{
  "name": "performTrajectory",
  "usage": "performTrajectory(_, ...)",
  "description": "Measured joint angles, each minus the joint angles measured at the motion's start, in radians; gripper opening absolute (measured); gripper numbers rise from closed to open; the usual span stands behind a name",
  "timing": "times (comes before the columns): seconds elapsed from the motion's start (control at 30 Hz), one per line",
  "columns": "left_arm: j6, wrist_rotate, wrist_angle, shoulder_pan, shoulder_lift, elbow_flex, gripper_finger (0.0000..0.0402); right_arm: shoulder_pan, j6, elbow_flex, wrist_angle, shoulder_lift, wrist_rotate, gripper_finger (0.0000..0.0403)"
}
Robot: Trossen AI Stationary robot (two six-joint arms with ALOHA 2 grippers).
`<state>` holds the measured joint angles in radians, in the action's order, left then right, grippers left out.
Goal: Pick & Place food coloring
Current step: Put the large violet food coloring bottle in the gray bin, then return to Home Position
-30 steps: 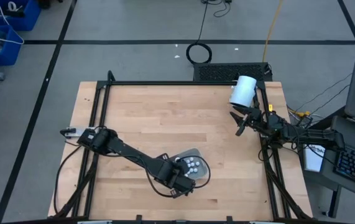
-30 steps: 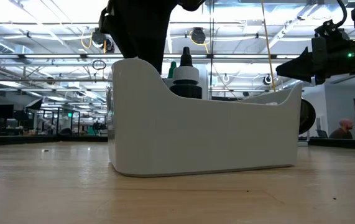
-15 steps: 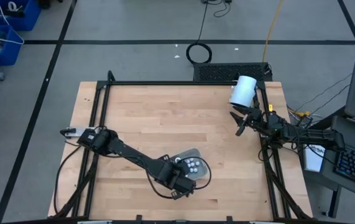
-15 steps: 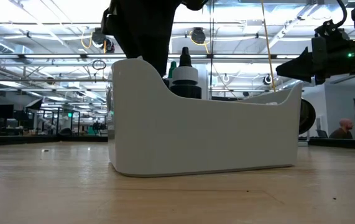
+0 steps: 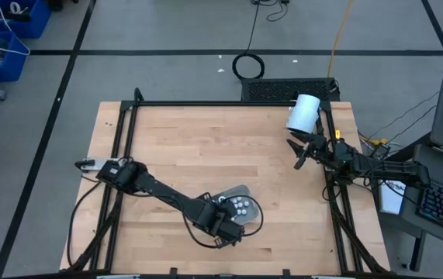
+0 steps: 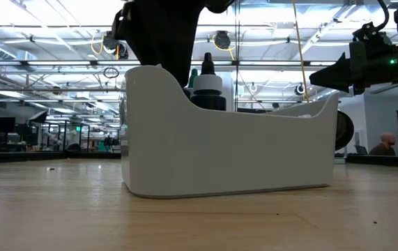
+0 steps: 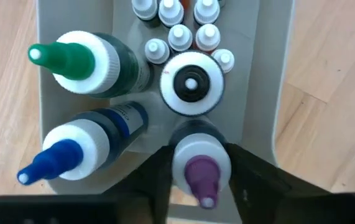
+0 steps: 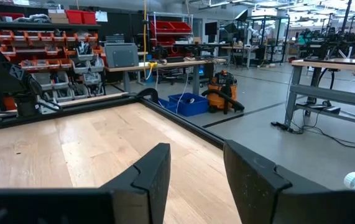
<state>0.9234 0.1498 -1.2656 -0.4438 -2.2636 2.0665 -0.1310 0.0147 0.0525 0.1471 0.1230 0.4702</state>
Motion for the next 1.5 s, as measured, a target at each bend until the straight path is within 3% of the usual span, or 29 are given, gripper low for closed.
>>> performTrajectory(0.17, 0.005, -0.004, -0.003, 0.000, -0.009, -0.004, 0.0217, 0.000, 0.000, 0.000, 0.000, 0.000, 0.000, 0.0141)
performTrajectory(0.3, 0.005, -0.005, 0.018, 0.000, -0.007, -0.005, 0.0253, 0.000, 0.000, 0.000, 0.000, 0.000, 0.000, 0.0141)
performTrajectory(0.73, -0.021, -0.008, 0.045, -0.001, 0.049, -0.004, 0.0279, 0.000, 0.000, 0.000, 0.000, 0.000, 0.000, 0.0141)
performTrajectory(0.87, -0.033, 0.092, 0.034, -0.007, 0.102, -0.003, 0.0277, 0.000, 0.000, 0.000, -0.001, 0.000, 0.000, 0.0141)
performTrajectory(0.97, -0.095, 0.242, 0.019, -0.021, 0.152, -0.002, 0.0276, 0.000, 0.000, 0.000, -0.001, 0.000, 0.000, 0.0141)
performTrajectory(1.13, -0.345, 0.435, 0.021, -0.077, 0.255, -0.002, 0.0278, 0.000, 0.000, 0.000, -0.001, 0.000, 0.000, 0.0141)
performTrajectory(1.2, -0.371, 0.570, -0.018, -0.091, 0.321, -0.007, 0.0277, 0.000, 0.000, 0.000, -0.001, 0.000, 0.000, 0.0141)
performTrajectory(1.27, -0.342, 0.741, -0.036, -0.102, 0.414, -0.065, 0.0276, 0.000, 0.000, 0.000, -0.001, 0.000, 0.000, 0.0141)
performTrajectory(1.33, -0.324, 0.842, 0.026, -0.113, 0.517, -0.195, 0.0276, 0.000, 0.000, 0.000, 0.000, 0.000, 0.000, 0.0141)
performTrajectory(1.43, -0.335, 0.846, 0.228, -0.121, 0.679, -0.495, 0.0274, 0.000, 0.000, 0.000, 0.000, 0.000, 0.000, 0.0141)
performTrajectory(1.5, -0.388, 0.837, 0.470, -0.094, 0.808, -0.733, 0.0274, 0.000, 0.000, 0.000, 0.000, 0.000, 0.000, 0.0141)
